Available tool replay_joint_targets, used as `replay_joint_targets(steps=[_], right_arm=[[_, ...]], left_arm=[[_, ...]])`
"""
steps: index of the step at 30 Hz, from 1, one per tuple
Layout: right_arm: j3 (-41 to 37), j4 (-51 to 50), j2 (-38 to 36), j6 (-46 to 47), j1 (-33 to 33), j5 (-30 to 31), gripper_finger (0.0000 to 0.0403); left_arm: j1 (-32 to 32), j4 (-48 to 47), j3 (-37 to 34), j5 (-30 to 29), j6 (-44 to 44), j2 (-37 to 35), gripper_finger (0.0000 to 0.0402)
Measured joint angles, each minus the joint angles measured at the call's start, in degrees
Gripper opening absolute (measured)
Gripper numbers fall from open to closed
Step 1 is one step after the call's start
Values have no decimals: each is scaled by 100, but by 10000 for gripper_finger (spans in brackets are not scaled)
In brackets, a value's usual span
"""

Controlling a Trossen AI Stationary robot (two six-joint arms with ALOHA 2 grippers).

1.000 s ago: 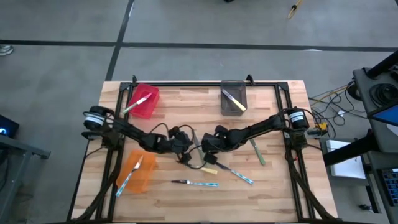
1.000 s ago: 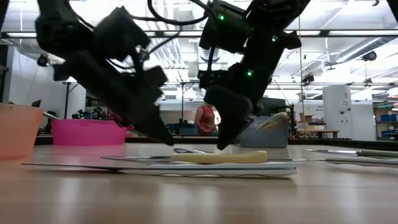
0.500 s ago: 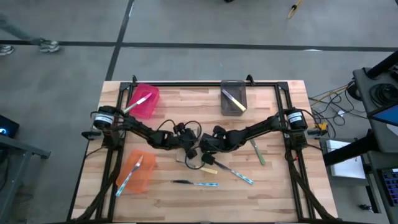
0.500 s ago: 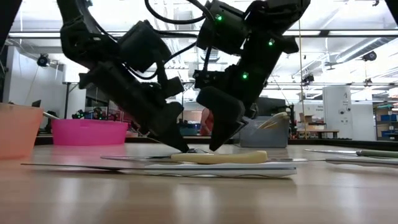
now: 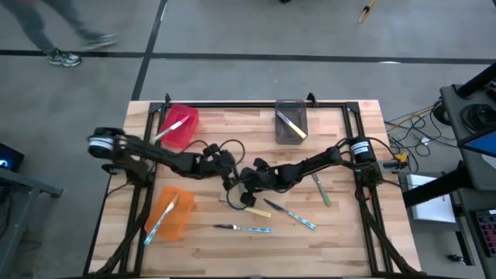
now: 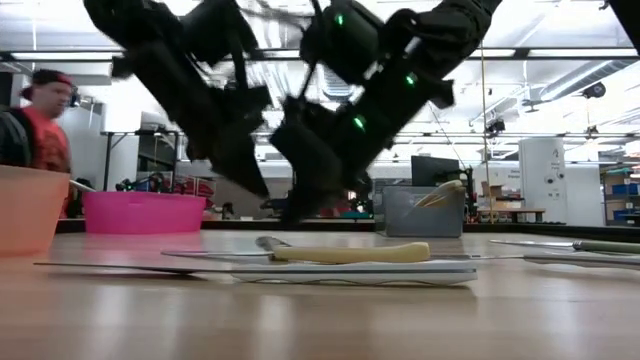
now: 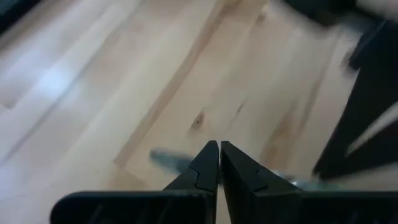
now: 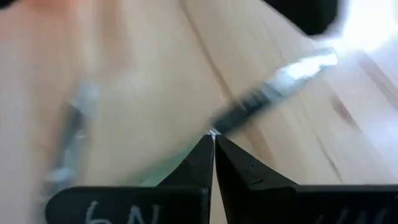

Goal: Sort silverware by color (type)
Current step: Put the left green knife into the red bin

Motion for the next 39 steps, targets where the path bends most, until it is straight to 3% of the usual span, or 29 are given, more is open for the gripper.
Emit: replay_joint_targets(steps=[5,13,19,24,39], right_arm=[[326,-372,-125,-490,-32,-56,8],[271,-2093,-888,-1020,-29,823,8],[-313,-2366,-1582,-1043,-31,1486,8],[-1096,-1858,-2325,-1141,-34,1857,8],[-2644,-1008,-5222,-2072,-257,1379,9]], left_arm=[[-285,-376,2,36,-371,-810,0],[-822,-387,2,83,-1559,-1136,0],[-1126,-376,2,154,-2989,-708,0],[-1100,-396,5,388,-3332,-79,0],[-214,-519,37,519,-3273,925,0]])
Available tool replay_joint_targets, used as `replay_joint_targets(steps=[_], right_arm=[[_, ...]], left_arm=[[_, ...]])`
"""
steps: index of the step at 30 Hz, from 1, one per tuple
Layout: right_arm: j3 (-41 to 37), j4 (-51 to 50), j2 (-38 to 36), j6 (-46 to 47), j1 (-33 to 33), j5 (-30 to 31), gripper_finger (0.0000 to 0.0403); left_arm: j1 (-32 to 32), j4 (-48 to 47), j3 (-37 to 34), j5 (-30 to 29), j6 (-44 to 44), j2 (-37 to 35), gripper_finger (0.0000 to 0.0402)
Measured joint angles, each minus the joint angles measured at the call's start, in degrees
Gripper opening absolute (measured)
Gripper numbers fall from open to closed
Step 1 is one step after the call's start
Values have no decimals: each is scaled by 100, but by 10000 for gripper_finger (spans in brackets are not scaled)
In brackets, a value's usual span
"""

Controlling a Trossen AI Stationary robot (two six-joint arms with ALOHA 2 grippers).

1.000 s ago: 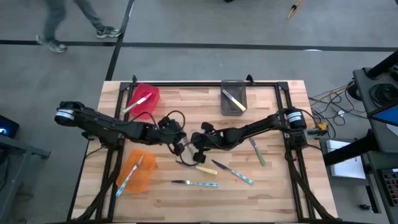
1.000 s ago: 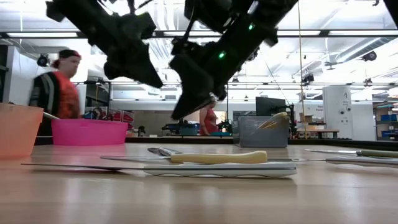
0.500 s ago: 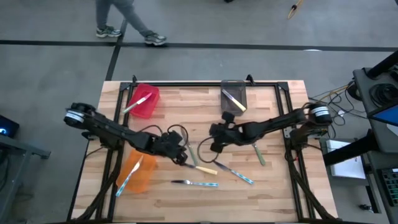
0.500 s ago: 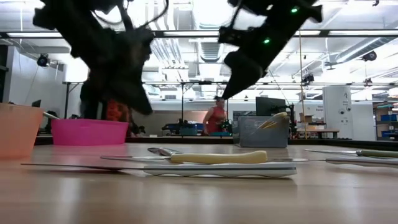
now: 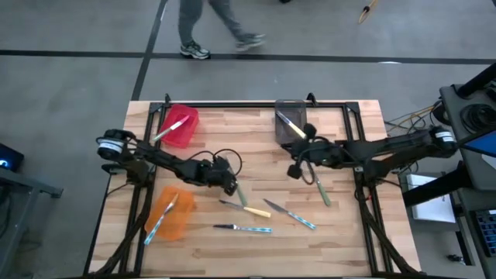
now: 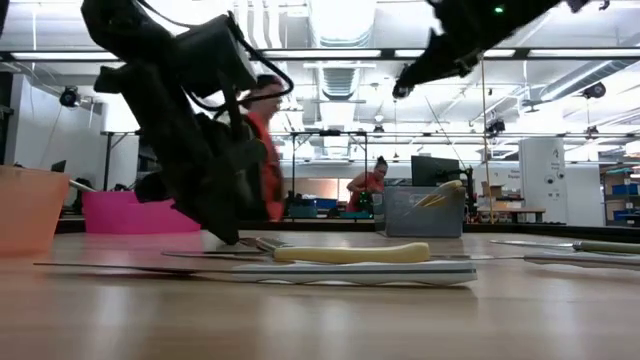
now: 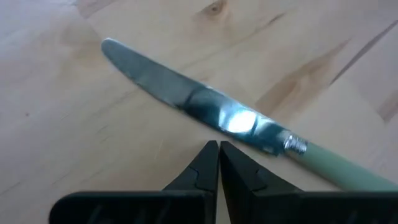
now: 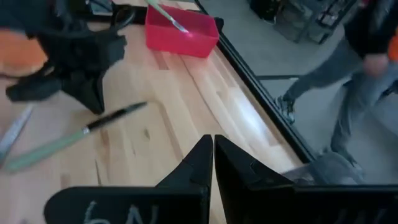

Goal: Sort silverware by color (type)
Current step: Put the left green knife into the red bin

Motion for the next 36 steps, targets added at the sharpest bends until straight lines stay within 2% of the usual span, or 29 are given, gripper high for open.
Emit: replay_joint_targets(steps=[4,11,14,17,19,22,24,27,30,36], right_arm=[[-307,-18,-525,-171,-26,-4,8],[-618,-4,-1147,-290,-63,-1,8],[-720,0,-1294,-329,-63,0,8],[-786,-5,-1365,-338,-63,0,8],[-791,4,-1370,-362,-63,1,8],[-791,9,-1365,-370,-63,0,8],[-791,11,-1364,-379,-63,0,9],[-791,14,-1361,-389,-63,0,8],[-791,19,-1361,-406,-63,-1,8],[-791,21,-1361,-431,-63,0,9]], left_arm=[[96,247,-4,-57,48,40,0],[292,1067,-15,-592,149,92,0],[319,1287,-15,-575,79,46,0],[231,1139,199,-106,-174,-15,0],[86,679,499,421,-397,-15,0],[-148,-852,1263,1044,-818,-15,0],[-337,-2045,1840,1065,-1166,-3,0],[-497,-3170,2524,1067,-1492,75,0],[-502,-3483,2852,1025,-1641,134,0],[-476,-3508,2949,775,-1713,312,1]])
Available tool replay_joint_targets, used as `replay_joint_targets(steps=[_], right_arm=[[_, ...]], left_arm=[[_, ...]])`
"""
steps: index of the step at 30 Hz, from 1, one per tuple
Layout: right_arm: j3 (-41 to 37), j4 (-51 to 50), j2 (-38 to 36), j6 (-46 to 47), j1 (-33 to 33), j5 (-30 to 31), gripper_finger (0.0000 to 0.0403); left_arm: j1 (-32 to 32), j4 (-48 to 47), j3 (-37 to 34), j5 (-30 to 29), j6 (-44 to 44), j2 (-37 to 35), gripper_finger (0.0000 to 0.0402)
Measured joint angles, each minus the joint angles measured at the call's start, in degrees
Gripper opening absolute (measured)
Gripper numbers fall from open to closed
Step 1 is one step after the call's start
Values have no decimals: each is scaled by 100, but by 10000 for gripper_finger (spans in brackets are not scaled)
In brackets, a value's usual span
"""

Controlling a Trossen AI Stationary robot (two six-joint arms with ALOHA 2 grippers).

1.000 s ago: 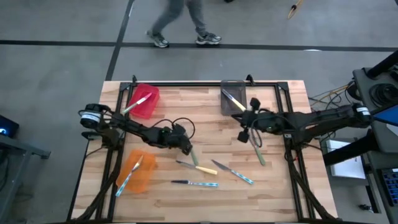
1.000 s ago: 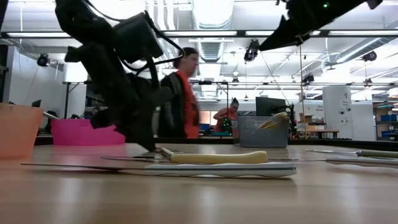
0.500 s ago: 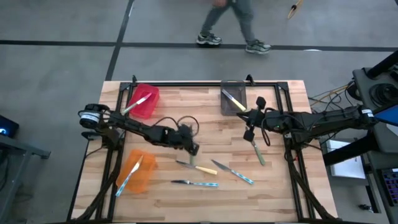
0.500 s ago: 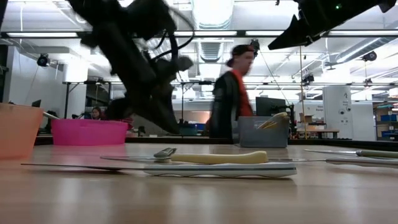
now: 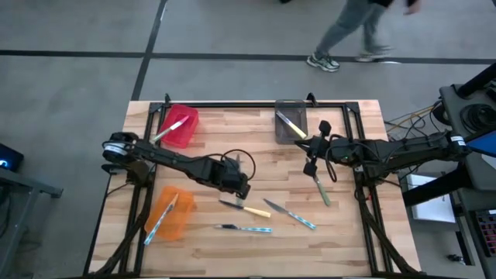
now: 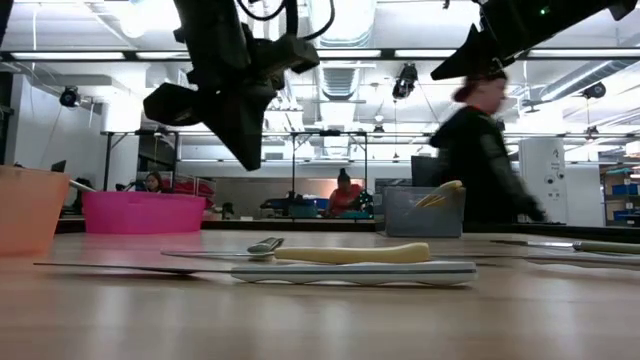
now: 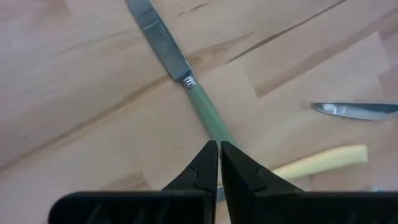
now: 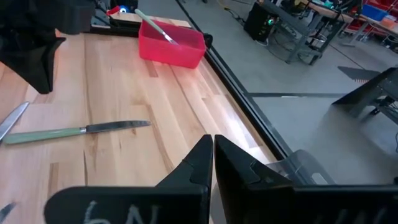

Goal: Sort silverware by color (type)
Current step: Put the left green knife into the red bin

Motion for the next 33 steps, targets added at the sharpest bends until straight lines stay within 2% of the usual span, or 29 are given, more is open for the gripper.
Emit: replay_joint_targets(steps=[6,10,15,20,25,33], right_arm=[[-2,-10,2,66,0,-2,8],[-2,-21,2,66,0,-2,8],[-2,-37,2,66,0,-2,8],[-4,-67,2,66,0,-2,9],[-4,-65,2,66,0,-1,8],[-4,-63,2,66,0,0,8]], left_arm=[[0,16,0,-19,-48,137,38],[0,25,0,-86,-126,183,82],[7,133,1,-521,-242,308,140],[31,234,2,-523,-234,620,181],[44,303,35,-643,-238,916,196],[100,602,35,-971,-238,1173,192]])
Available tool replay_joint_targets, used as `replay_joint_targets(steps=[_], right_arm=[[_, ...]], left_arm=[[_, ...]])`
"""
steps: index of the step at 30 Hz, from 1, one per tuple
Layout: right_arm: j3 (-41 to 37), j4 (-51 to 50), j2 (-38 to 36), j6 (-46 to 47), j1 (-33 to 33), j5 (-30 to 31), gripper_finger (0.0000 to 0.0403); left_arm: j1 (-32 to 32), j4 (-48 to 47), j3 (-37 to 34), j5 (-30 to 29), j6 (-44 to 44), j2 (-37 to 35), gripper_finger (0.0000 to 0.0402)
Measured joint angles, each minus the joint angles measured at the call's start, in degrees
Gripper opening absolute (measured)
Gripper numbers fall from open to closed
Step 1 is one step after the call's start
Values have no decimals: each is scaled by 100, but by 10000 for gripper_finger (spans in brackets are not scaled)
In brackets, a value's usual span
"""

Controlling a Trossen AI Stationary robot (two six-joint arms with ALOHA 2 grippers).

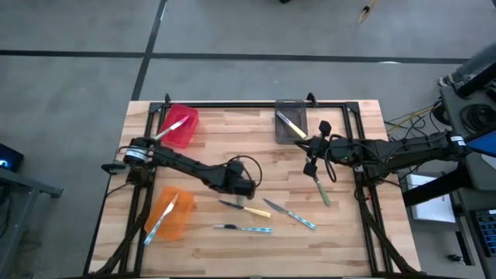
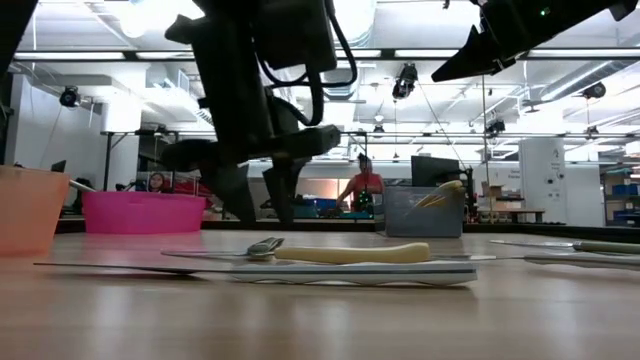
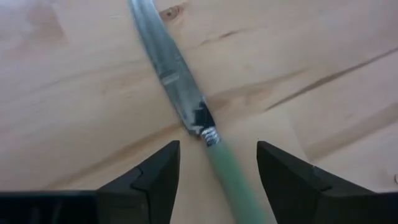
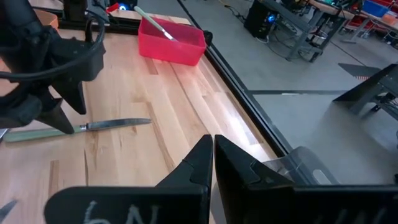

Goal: Sort silverware by color (type)
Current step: Put the left green knife into the red bin

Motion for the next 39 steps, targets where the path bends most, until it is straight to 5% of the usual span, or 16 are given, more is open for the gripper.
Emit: replay_joint_targets(steps=[15,30,39], right_arm=[[0,0,2,-4,0,-2,9],[0,2,2,-6,0,0,9],[0,-2,2,-7,0,-1,9]], left_arm=[[12,114,2,-161,-154,318,153],[29,-73,-2,-368,-211,327,16],[34,-112,-7,-300,-28,225,4]])
